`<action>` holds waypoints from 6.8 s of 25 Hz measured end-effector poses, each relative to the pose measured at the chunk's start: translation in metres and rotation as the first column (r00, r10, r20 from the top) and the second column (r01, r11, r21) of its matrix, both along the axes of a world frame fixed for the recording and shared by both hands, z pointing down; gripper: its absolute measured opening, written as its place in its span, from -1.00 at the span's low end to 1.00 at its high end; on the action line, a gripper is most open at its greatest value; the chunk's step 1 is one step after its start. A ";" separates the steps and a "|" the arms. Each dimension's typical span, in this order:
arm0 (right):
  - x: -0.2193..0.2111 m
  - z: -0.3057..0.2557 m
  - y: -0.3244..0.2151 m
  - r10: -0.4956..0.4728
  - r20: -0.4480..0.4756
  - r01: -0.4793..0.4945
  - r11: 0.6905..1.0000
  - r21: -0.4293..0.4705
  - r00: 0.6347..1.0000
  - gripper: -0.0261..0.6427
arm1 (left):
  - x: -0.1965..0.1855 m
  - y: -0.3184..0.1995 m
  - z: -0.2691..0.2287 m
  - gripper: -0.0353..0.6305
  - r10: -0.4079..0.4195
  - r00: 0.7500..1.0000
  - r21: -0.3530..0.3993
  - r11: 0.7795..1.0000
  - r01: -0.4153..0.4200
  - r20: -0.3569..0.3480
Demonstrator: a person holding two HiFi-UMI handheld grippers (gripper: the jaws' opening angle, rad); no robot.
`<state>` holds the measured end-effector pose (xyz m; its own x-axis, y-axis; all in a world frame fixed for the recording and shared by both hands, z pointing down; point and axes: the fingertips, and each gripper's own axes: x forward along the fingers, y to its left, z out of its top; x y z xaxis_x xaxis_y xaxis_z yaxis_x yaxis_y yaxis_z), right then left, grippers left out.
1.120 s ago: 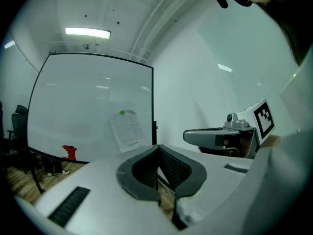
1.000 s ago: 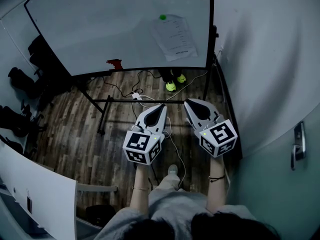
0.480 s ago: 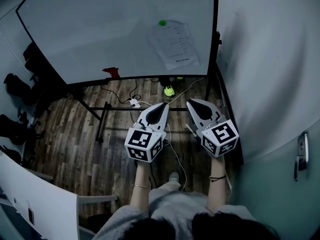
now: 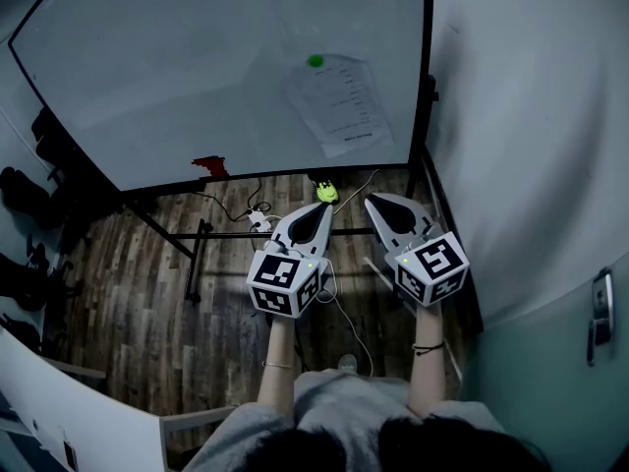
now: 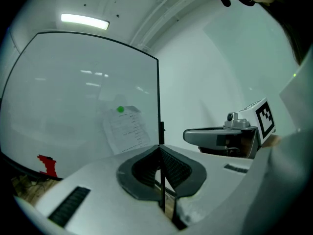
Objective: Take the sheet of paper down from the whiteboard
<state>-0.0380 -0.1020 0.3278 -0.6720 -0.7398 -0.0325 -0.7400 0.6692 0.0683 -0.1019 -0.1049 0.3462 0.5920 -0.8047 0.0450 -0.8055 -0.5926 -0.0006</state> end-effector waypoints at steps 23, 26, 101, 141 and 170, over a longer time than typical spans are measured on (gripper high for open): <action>-0.004 0.011 -0.103 0.033 -0.003 -0.033 0.999 -0.024 0.999 -0.92 | -0.009 -0.098 0.023 -0.88 -0.007 1.000 -0.029 1.000 0.008 0.031; 0.000 0.005 -0.122 0.017 -0.007 -0.017 1.000 -0.014 1.000 -0.92 | -0.006 -0.116 0.019 -0.88 -0.025 0.999 -0.016 1.000 0.026 0.032; 0.046 -0.028 -0.286 0.053 -0.067 -0.054 0.998 -0.011 0.996 -0.59 | 0.012 -0.300 -0.122 -0.48 -0.347 0.871 0.414 0.890 0.189 0.348; 0.037 -0.014 -0.291 0.028 -0.091 -0.035 0.996 -0.084 0.995 -0.92 | 0.010 -0.304 -0.123 -0.51 -0.387 0.840 0.467 0.864 0.187 0.380; 0.053 0.013 -0.286 0.021 -0.149 -0.046 0.985 -0.165 0.989 -0.92 | 0.011 -0.296 -0.126 -0.51 -0.371 0.876 0.459 0.865 0.204 0.310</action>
<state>0.0151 -0.3876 0.3408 -0.6348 -0.7487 0.1908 -0.7527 0.6550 0.0662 -0.0909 -0.4006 0.2200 0.3348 -0.9305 -0.1483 -0.8258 -0.2139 -0.5219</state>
